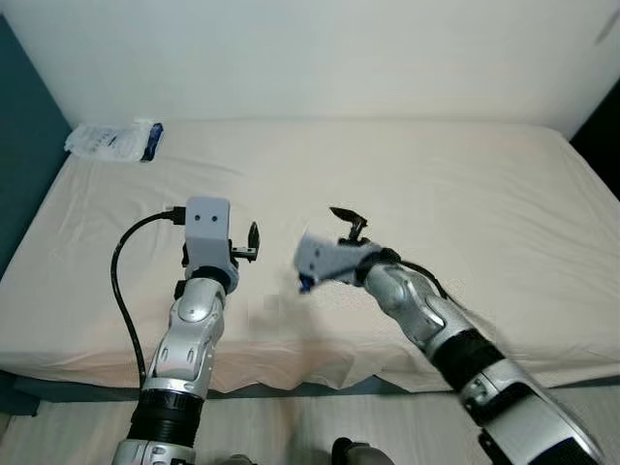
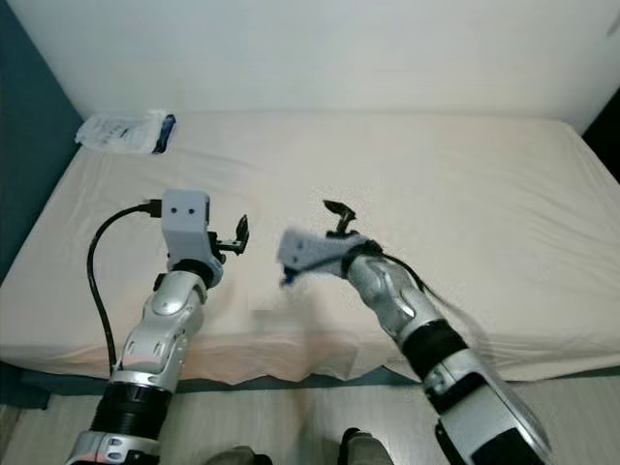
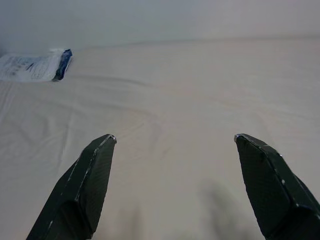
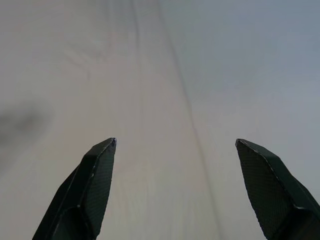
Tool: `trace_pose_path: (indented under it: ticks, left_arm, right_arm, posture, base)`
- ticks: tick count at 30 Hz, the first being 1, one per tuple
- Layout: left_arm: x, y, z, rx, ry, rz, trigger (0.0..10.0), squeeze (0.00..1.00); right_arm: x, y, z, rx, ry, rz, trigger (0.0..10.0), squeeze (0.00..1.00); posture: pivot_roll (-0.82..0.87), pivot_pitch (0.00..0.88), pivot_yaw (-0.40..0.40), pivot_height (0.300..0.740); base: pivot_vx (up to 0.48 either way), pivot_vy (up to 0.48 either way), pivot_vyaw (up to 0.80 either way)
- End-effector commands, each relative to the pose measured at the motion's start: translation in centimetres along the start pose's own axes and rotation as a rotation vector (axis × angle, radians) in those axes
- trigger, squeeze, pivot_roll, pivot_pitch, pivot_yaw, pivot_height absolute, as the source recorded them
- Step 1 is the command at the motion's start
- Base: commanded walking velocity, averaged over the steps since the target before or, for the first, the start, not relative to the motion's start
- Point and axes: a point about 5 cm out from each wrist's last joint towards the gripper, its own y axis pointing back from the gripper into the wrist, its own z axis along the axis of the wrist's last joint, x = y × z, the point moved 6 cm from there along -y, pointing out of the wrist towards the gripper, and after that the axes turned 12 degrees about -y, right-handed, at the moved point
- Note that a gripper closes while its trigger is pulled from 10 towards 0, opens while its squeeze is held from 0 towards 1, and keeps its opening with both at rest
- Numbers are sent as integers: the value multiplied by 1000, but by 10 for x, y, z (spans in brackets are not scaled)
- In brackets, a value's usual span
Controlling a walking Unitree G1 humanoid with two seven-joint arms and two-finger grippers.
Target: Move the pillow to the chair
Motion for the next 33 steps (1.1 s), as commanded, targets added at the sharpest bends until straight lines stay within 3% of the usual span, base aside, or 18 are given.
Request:
trace_pose_path:
  ticks: [1, 2, 3, 4, 5, 6, 9, 12, 14, 18, 20, 33]
  left_arm:
    - [-2, 1, -5, 10, -4, -8, 10000, 0]
    - [-3, 1, -6, 10, -4, -10, 10000, 0]
    - [-4, 1, -5, 7, -2, -12, 10000, 0]
    - [-4, 1, -5, 7, -2, -12, 10000, 0]
    - [-4, 1, -5, 6, -2, -14, 10000, 0]
    - [-4, 1, -5, 5, -1, -15, 10000, 0]
    - [-4, 1, -6, 5, -1, -16, 10000, 0]
    - [-5, 1, -6, -1, -1, -17, 10000, 0]
    - [-6, 1, -4, -5, 4, -16, 10000, 0]
    - [-6, 1, -5, -5, 2, -17, 10000, 0]
    - [-4, 2, -8, 3, -1, -14, 10000, 0]
    - [-1, -2, -7, 0, 6, 8, 10000, 0]
  right_arm:
    - [4, -1, 7, -37, -67, 28, 10000, 0]
    - [3, -1, 7, -40, -63, 24, 10000, 0]
    - [5, -1, 6, -41, -142, 29, 10000, 0]
    - [5, -1, 6, -41, -142, 29, 10000, 0]
    - [10, -1, 7, -54, -249, 54, 10000, 0]
    - [13, -1, 8, -64, -299, 79, 10000, 47]
    - [13, -1, 9, -76, -323, 84, 10000, 35]
    - [20, -5, 6, -40, -184, 104, 10000, 71]
    - [26, -5, 10, -60, -146, 138, 10000, 86]
    - [27, -4, 8, -60, -195, 148, 10000, 67]
    - [22, -2, 9, -92, -284, 131, 10000, 12]
    - [15, -1, 4, -95, -285, 129, 10000, 8]
  posture:
    - [-42, 157, 31, 740]
    - [-38, 157, 32, 740]
    - [-41, 155, 33, 740]
    - [-41, 155, 33, 740]
    - [-42, 153, 34, 740]
    - [-43, 152, 37, 740]
    - [-45, 152, 37, 740]
    - [-49, 143, 27, 740]
    - [-41, 139, 22, 740]
    - [-40, 137, 23, 740]
    - [-48, 136, 24, 740]
    - [-54, 164, 7, 740]
  base:
    - [0, 0, 0]
    - [0, 0, 0]
    - [0, 0, 0]
    - [0, 0, 0]
    - [0, 0, 0]
    - [0, 0, 0]
    - [0, 0, 0]
    - [0, 0, 0]
    - [0, 0, 0]
    - [0, 0, 0]
    - [0, 0, 0]
    - [0, 0, 0]
